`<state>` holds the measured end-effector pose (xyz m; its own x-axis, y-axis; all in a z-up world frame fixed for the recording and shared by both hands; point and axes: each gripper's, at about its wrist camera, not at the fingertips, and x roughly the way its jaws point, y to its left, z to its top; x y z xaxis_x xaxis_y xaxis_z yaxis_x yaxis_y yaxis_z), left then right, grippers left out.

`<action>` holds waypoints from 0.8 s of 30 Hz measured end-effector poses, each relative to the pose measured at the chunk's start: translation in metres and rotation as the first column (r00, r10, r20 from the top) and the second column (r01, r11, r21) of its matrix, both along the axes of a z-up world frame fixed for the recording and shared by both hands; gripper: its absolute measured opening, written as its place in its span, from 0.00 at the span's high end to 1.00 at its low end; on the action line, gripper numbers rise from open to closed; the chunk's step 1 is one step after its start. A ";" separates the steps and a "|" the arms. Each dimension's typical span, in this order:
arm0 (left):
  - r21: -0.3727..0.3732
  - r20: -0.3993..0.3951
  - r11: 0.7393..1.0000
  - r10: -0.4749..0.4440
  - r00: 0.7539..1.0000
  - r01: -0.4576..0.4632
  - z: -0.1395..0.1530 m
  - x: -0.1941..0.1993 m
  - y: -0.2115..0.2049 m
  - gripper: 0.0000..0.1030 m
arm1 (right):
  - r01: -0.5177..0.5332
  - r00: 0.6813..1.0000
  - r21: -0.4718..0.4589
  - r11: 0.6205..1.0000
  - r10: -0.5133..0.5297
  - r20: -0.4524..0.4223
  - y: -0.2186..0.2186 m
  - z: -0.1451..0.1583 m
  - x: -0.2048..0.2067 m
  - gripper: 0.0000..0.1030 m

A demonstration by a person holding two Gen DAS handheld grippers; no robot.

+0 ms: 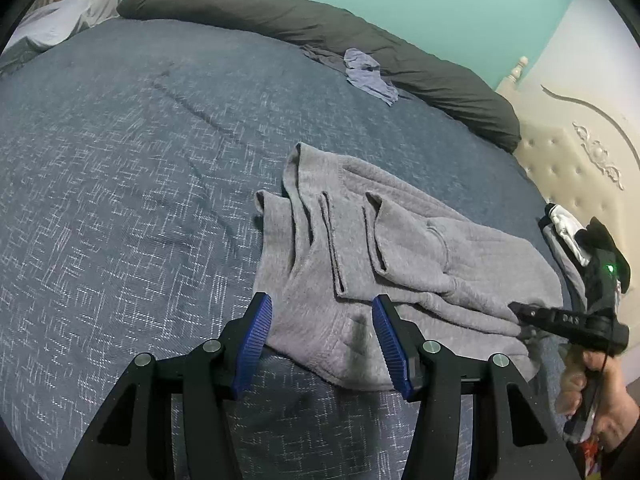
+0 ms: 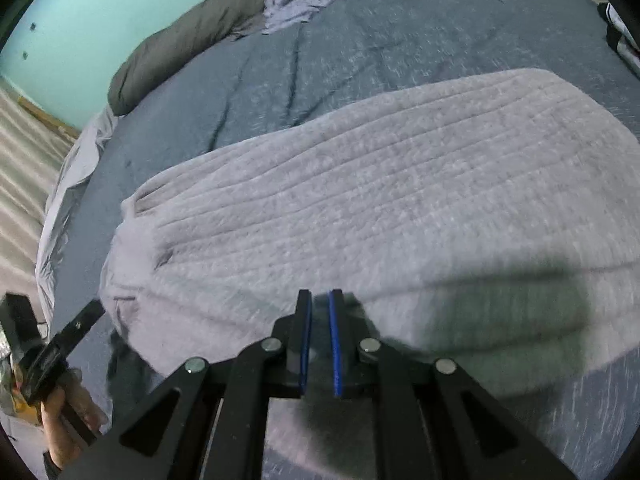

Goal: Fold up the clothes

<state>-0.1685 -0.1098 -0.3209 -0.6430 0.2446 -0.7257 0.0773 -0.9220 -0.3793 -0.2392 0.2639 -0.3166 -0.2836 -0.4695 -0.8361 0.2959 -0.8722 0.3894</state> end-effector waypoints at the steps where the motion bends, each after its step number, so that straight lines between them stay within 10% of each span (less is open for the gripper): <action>1: 0.004 -0.001 1.000 -0.002 1.000 0.002 0.000 0.000 -0.001 0.45 | -0.014 1.000 0.020 1.000 0.015 -0.010 -0.004 -0.001 0.005 0.93; 24: 0.033 -0.008 0.999 -0.011 1.000 0.011 0.000 0.001 -0.007 0.44 | -0.037 0.999 0.176 0.984 0.043 -0.032 -0.039 -0.010 0.012 0.92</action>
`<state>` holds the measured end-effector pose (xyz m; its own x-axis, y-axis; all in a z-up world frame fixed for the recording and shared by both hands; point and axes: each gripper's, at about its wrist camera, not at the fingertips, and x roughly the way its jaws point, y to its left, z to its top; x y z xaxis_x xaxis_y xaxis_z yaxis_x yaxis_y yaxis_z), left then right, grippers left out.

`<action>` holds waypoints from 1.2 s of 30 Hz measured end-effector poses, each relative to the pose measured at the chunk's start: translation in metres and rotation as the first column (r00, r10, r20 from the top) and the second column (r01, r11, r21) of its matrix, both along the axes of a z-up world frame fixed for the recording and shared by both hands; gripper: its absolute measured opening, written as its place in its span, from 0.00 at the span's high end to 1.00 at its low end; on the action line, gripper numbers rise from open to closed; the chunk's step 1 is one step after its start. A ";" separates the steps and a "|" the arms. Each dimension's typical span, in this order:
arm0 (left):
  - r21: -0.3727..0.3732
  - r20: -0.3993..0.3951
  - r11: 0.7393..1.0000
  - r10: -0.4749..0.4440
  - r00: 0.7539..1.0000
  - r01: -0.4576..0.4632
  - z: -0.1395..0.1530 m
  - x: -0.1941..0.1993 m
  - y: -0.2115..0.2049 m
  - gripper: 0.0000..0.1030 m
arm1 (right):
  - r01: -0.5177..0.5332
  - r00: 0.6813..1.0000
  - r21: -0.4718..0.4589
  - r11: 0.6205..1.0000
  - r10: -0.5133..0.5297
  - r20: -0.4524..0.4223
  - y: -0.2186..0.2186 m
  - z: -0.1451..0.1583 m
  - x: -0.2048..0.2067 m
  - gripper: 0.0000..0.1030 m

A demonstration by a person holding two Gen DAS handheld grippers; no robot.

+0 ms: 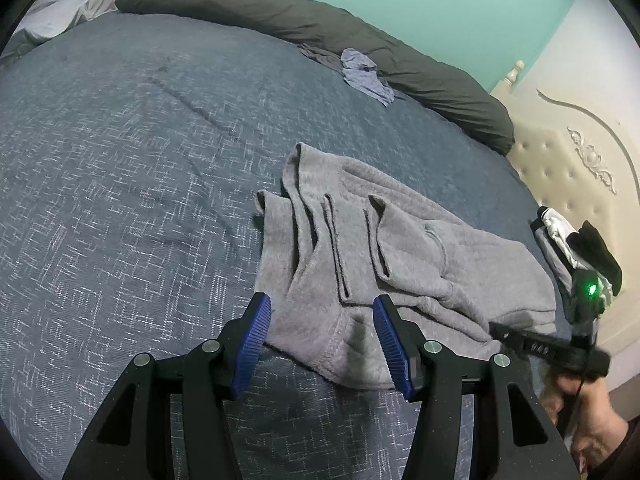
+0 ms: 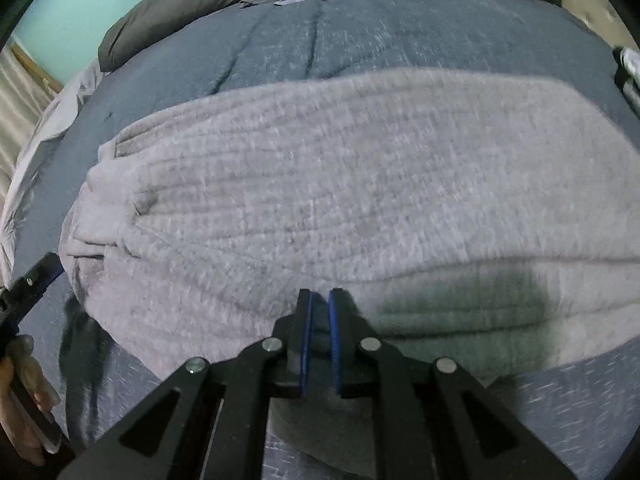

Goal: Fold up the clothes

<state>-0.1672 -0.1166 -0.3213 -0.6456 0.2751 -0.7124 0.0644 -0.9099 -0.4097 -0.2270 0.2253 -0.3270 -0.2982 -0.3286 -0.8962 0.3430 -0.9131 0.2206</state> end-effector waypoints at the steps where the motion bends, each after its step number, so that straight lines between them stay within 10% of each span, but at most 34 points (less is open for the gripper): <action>1: 0.000 -0.001 1.000 -0.001 1.000 0.001 0.000 0.000 0.000 0.44 | 0.004 1.000 -0.012 1.000 -0.004 -0.003 -0.001 0.004 -0.003 0.92; 36: 0.005 0.017 1.000 -0.015 1.000 0.015 -0.005 0.003 -0.001 0.41 | 0.031 0.998 0.031 0.999 -0.033 0.051 -0.026 -0.006 -0.097 0.94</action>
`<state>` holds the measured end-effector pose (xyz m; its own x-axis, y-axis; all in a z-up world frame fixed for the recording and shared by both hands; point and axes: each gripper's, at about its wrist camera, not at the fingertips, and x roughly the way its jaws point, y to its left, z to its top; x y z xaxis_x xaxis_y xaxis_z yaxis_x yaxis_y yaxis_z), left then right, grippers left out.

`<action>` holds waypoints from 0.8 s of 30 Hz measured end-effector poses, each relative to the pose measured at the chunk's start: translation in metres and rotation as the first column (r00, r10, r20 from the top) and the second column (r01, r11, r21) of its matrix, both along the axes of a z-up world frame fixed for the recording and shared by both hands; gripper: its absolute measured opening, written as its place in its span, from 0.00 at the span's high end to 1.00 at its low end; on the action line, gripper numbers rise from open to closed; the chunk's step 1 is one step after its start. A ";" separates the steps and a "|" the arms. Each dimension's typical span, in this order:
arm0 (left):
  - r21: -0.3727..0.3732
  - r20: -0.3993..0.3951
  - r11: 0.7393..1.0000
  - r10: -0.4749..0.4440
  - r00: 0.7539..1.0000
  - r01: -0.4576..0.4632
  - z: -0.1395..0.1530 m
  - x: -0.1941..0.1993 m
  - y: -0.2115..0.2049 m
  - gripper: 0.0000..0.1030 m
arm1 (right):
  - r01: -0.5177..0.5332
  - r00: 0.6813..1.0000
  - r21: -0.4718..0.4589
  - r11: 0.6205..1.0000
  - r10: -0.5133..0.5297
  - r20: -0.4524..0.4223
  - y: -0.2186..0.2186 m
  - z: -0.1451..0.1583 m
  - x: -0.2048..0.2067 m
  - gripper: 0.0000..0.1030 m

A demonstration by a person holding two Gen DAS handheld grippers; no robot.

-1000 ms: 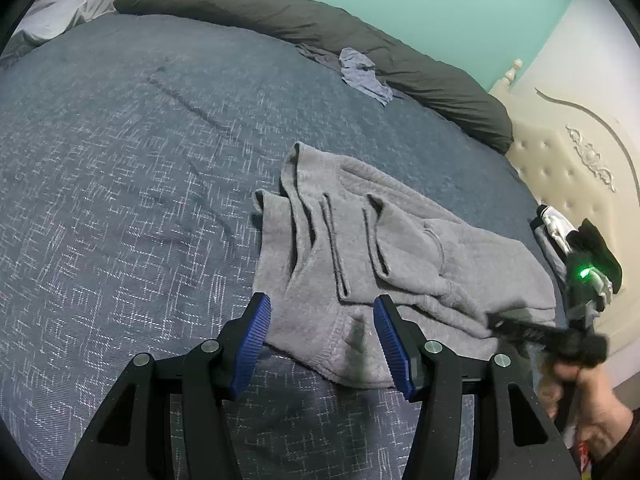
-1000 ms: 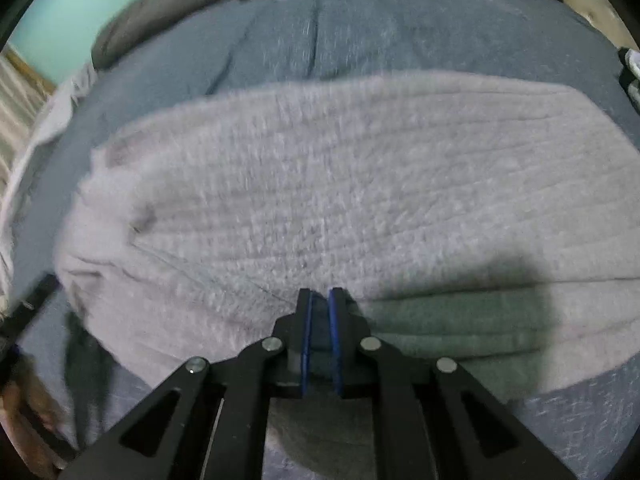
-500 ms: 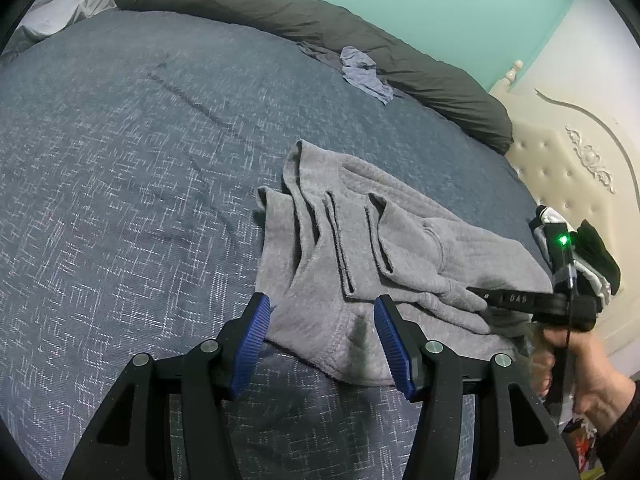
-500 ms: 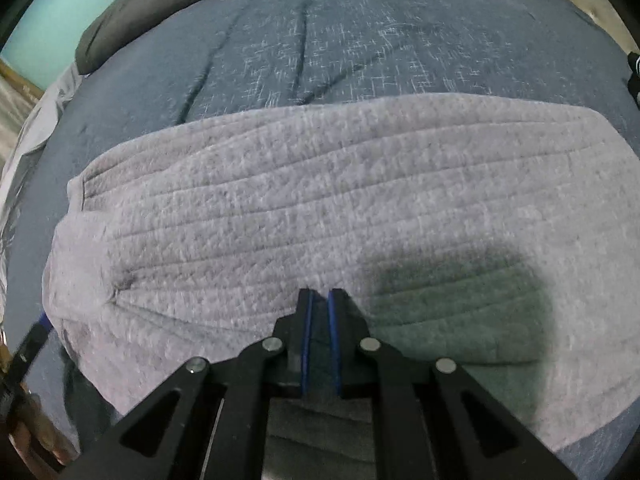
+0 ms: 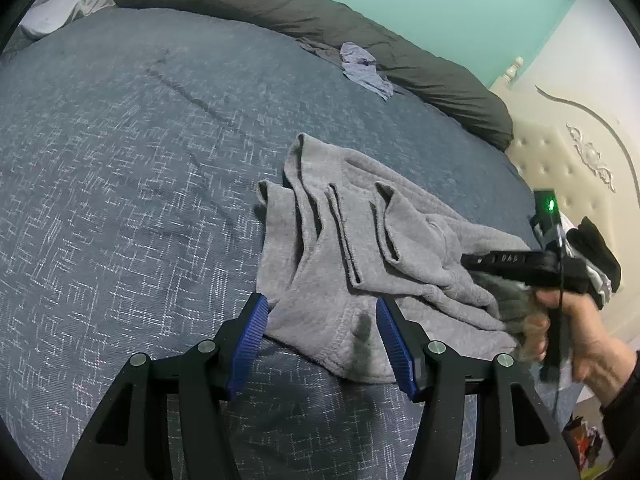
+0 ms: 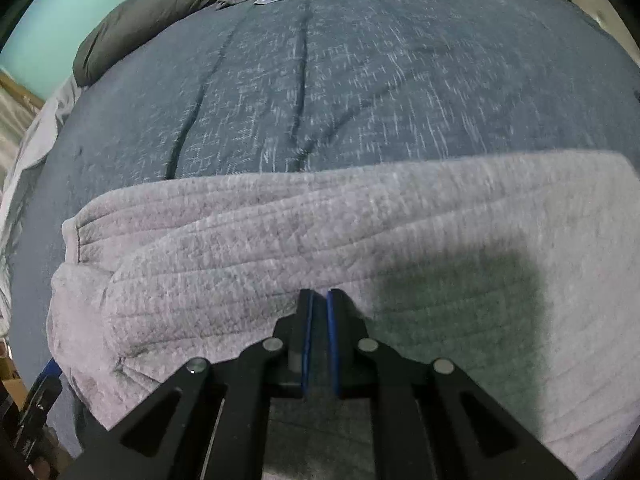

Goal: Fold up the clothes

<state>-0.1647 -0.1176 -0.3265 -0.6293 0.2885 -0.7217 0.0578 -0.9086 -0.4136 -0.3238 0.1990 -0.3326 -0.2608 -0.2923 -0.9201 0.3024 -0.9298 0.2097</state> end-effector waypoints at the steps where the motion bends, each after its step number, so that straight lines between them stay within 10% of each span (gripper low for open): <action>1: 0.000 0.000 1.000 -0.001 1.000 0.001 0.000 0.000 0.000 0.41 | -0.004 1.000 0.008 1.000 0.004 -0.007 -0.001 0.004 -0.003 0.94; 24: 0.019 0.013 1.000 0.018 1.000 -0.018 -0.001 0.001 -0.007 0.39 | 0.016 1.000 -0.038 0.999 -0.017 -0.010 0.004 0.005 -0.047 0.97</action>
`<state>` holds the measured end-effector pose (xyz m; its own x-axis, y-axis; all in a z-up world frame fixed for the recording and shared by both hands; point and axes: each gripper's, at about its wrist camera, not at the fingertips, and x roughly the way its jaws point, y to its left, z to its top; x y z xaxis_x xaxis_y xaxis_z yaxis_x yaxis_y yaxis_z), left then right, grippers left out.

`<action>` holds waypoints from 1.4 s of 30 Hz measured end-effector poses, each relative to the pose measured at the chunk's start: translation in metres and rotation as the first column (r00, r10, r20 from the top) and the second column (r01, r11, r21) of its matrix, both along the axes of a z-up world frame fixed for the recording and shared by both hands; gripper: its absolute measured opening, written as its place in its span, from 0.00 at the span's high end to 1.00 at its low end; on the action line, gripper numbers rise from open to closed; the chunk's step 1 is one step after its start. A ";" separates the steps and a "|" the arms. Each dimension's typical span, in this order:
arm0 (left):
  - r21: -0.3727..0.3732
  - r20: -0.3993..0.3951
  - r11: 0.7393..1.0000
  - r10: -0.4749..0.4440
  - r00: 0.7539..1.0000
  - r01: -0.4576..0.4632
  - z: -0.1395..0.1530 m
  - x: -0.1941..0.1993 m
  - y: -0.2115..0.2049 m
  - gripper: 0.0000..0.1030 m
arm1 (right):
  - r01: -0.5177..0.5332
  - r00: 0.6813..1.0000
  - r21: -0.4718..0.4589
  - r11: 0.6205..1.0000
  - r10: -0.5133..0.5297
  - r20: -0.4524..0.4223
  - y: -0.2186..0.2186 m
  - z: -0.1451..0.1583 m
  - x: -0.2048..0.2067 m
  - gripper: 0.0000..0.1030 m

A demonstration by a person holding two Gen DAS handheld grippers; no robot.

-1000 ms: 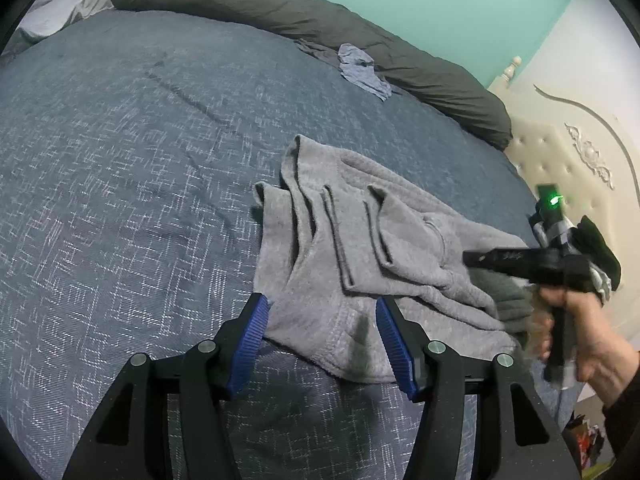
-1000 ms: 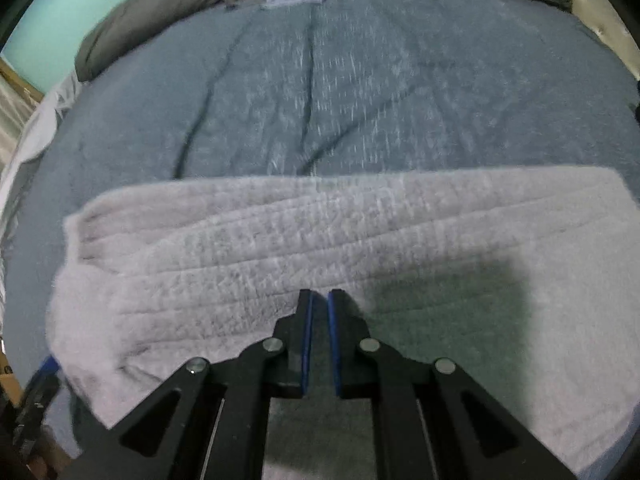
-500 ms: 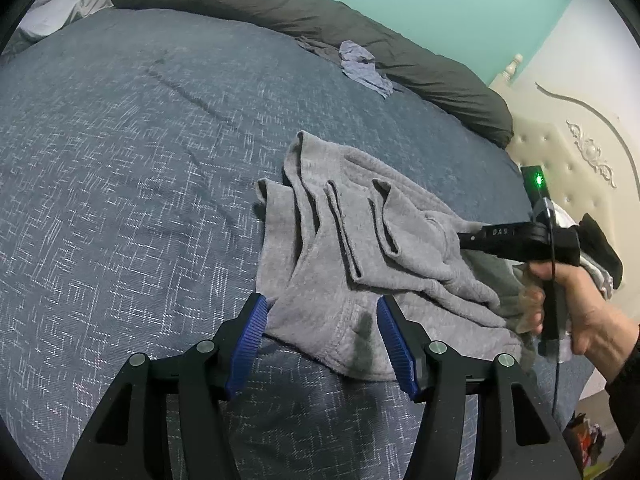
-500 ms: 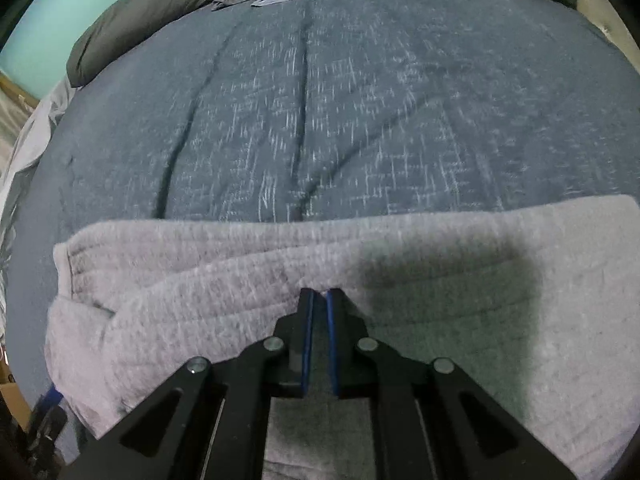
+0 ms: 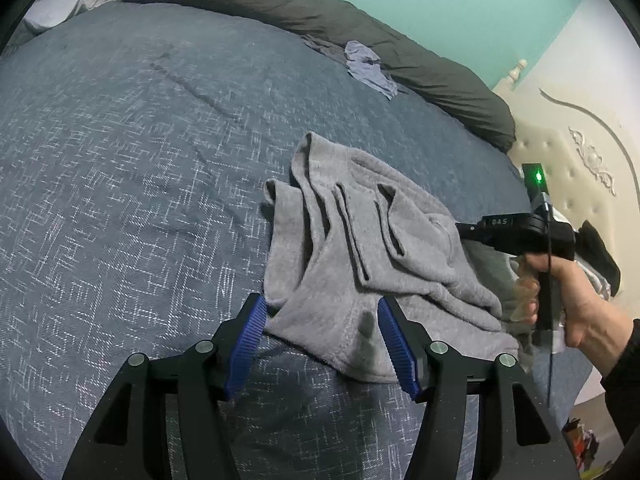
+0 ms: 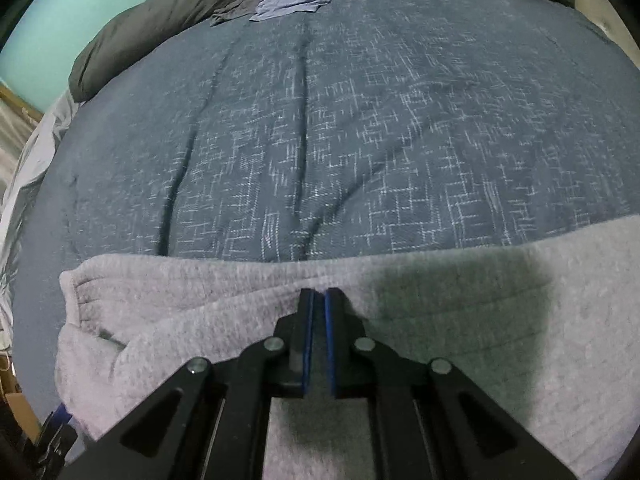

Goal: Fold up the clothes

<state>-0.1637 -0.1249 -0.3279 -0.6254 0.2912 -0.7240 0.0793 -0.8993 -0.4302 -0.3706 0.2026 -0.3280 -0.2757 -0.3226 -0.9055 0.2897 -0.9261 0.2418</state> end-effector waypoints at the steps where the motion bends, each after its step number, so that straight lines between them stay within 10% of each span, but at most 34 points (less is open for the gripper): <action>1: 0.003 0.000 1.000 0.004 1.000 -0.004 0.000 0.000 -0.002 0.39 | 0.000 1.000 -0.018 1.000 0.000 -0.006 0.005 0.007 0.001 0.96; 17: 0.037 0.037 0.994 0.100 0.994 -0.101 0.008 0.019 -0.018 0.36 | 0.122 0.983 -0.273 0.954 -0.155 -0.102 0.120 0.043 0.138 0.94; 42: 0.231 0.142 0.951 0.178 0.974 -0.207 -0.025 0.004 0.022 0.31 | 0.167 0.959 -0.454 0.875 -0.251 -0.131 0.184 0.033 0.151 0.93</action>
<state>-0.1599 -0.1030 -0.3534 -0.6015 0.3496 -0.7183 0.3039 -0.7315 -0.6104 -0.2198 0.3869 -0.2947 -0.5254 -0.5875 -0.6155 0.1786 -0.7834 0.5953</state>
